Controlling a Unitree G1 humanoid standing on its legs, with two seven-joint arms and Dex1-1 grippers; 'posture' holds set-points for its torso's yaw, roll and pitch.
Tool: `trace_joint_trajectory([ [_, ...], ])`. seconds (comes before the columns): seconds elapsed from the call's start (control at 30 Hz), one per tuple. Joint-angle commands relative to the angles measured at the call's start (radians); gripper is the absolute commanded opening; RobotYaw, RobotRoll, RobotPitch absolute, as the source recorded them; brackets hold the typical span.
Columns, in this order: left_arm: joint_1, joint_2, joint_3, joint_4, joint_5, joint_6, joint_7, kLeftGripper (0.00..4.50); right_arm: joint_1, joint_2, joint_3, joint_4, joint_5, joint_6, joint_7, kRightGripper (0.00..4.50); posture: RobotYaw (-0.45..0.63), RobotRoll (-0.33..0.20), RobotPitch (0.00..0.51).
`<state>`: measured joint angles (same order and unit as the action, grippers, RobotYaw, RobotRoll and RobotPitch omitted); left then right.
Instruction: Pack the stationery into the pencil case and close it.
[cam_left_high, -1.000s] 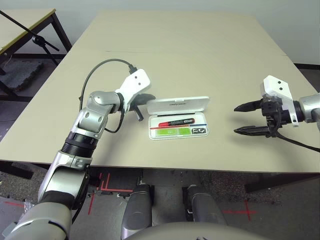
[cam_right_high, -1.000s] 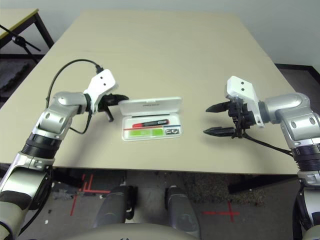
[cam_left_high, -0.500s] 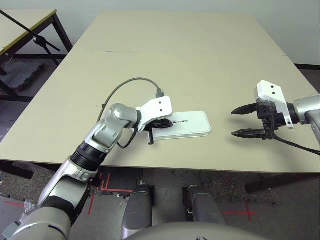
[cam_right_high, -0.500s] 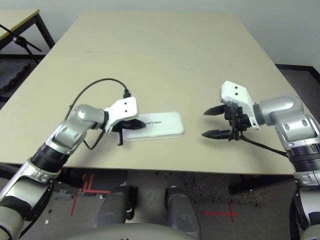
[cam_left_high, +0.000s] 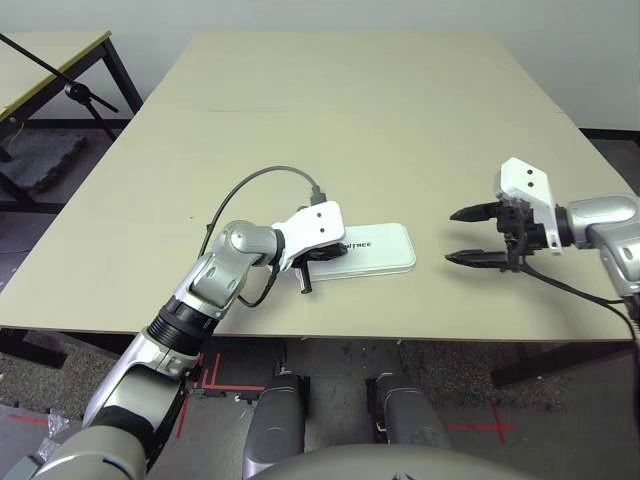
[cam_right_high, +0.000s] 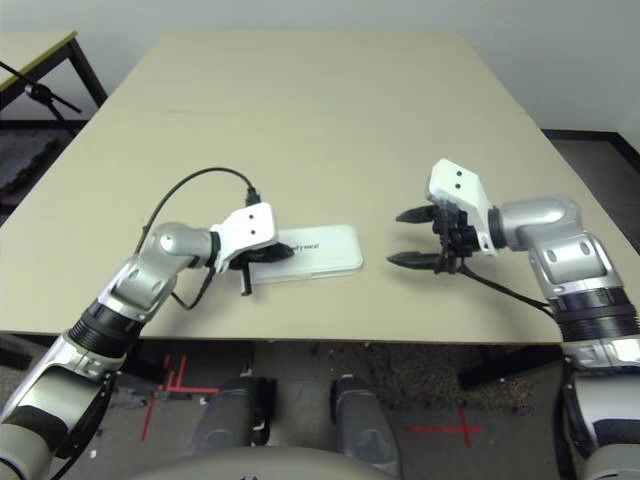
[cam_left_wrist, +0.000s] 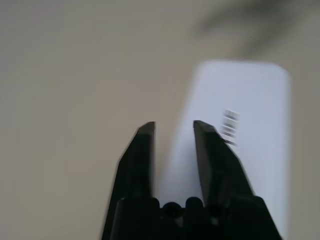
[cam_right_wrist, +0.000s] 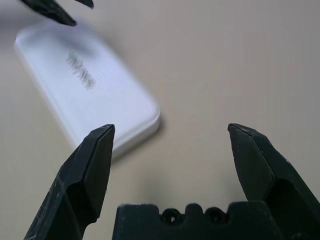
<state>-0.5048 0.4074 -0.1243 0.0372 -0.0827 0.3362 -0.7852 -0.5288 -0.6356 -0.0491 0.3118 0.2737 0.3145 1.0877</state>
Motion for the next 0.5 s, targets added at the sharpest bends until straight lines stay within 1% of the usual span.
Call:
trace_joint_trajectory([
  [0.03, -0.003, -0.007, 0.143, 0.111, -0.033, -0.102, 0.121, 2.85, -0.011, 0.062, -0.082, 0.078, 0.025, -0.045, -0.136, 4.50, 0.05, 0.000, 0.104],
  [0.07, -0.005, -0.011, 0.186, 0.145, -0.047, -0.125, 0.152, 3.30, -0.018, 0.088, -0.110, 0.104, 0.026, -0.074, -0.189, 4.50, 0.05, 0.000, 0.105],
  [0.17, -0.013, -0.011, 0.327, 0.273, -0.093, -0.224, 0.253, 4.48, -0.049, 0.146, -0.183, 0.219, 0.003, -0.154, -0.384, 4.50, 0.05, 0.000, 0.109],
  [0.23, -0.020, -0.006, 0.397, 0.352, -0.119, -0.273, 0.306, 4.48, -0.068, 0.167, -0.217, 0.297, -0.022, -0.230, -0.509, 4.50, 0.06, 0.000, 0.111],
  [0.37, -0.048, 0.029, 0.515, 0.544, -0.155, -0.387, 0.390, 4.48, -0.103, 0.173, -0.284, 0.488, -0.088, -0.404, -0.827, 4.50, 0.06, 0.000, 0.113],
  [0.43, -0.064, 0.047, 0.542, 0.620, -0.158, -0.442, 0.414, 4.48, -0.111, 0.164, -0.303, 0.561, -0.107, -0.466, -0.930, 4.50, 0.06, 0.000, 0.115],
  [0.5, -0.081, 0.061, 0.555, 0.683, -0.160, -0.486, 0.426, 4.48, -0.118, 0.155, -0.312, 0.615, -0.122, -0.515, -0.997, 4.50, 0.06, 0.000, 0.116],
])
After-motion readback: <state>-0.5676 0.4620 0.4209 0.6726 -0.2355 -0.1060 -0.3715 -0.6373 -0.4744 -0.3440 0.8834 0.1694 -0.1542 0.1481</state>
